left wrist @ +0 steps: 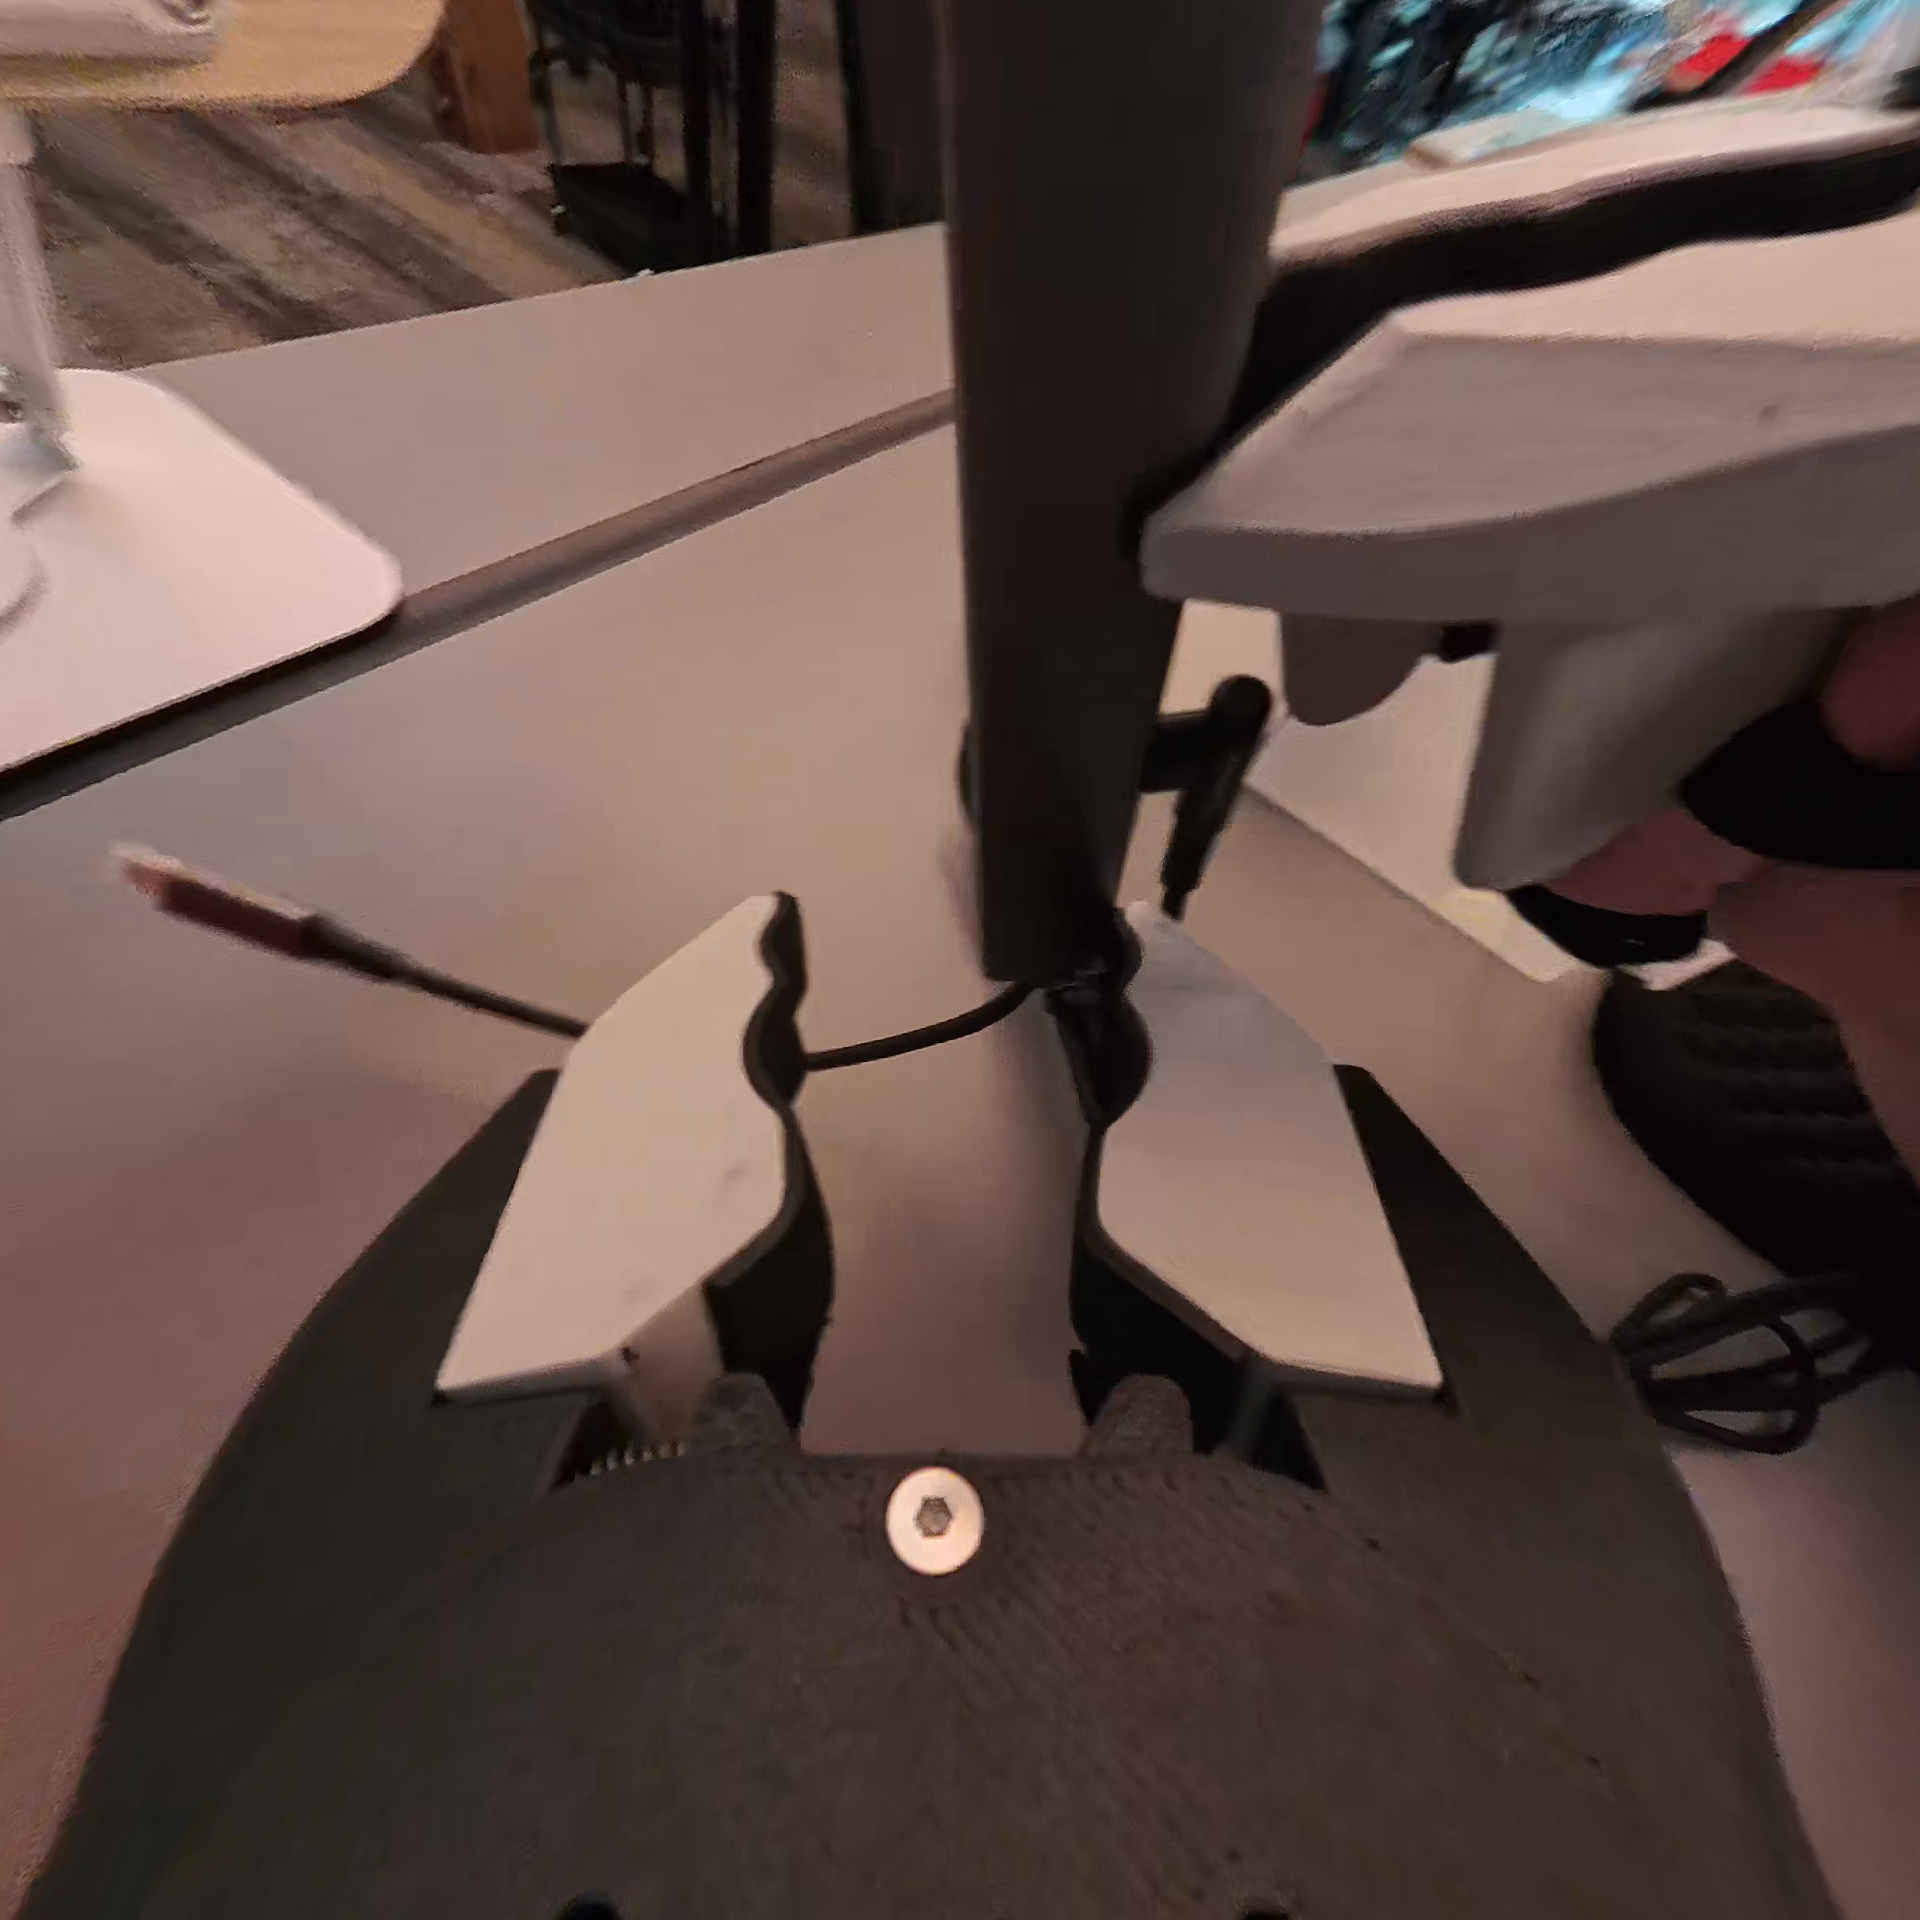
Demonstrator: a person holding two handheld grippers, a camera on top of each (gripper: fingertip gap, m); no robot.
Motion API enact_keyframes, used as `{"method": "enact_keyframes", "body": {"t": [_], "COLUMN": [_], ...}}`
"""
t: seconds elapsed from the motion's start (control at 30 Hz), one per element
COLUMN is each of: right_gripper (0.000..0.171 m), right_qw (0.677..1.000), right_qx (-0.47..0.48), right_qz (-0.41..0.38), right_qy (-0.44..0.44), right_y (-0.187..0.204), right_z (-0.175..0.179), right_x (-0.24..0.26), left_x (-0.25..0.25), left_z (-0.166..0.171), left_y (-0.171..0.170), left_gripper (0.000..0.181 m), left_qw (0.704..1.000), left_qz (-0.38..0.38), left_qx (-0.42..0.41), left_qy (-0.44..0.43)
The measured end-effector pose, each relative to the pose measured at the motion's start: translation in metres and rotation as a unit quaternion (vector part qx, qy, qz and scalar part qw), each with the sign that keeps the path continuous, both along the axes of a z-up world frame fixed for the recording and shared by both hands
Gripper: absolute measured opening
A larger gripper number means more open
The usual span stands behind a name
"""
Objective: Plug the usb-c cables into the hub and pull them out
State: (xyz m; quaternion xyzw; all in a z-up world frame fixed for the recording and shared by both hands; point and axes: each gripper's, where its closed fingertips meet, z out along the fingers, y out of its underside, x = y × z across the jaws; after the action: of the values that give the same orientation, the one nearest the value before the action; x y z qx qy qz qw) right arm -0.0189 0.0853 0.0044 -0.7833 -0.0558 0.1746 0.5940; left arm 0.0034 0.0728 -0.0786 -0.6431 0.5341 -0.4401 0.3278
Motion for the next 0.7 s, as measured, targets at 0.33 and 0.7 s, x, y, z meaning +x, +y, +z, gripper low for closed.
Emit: {"method": "enact_keyframes", "body": {"t": [0.33,0.7], "right_gripper": [0.012,0.011], "right_qw": [0.998,0.974], "right_qx": [-0.006,-0.024], "right_qz": [0.052,0.180], "right_qy": [0.042,0.133], "right_y": [-0.013,-0.041], "right_z": [0.014,0.035], "right_x": [0.008,-0.007], "left_x": [-0.001,-0.020], "left_z": [0.019,0.076], "left_y": [-0.031,-0.064], "left_gripper": [0.022,0.025], "left_qw": [0.992,0.945], "left_qz": [-0.106,-0.227], "left_qx": [-0.027,-0.126], "left_qy": [-0.062,-0.197]}}
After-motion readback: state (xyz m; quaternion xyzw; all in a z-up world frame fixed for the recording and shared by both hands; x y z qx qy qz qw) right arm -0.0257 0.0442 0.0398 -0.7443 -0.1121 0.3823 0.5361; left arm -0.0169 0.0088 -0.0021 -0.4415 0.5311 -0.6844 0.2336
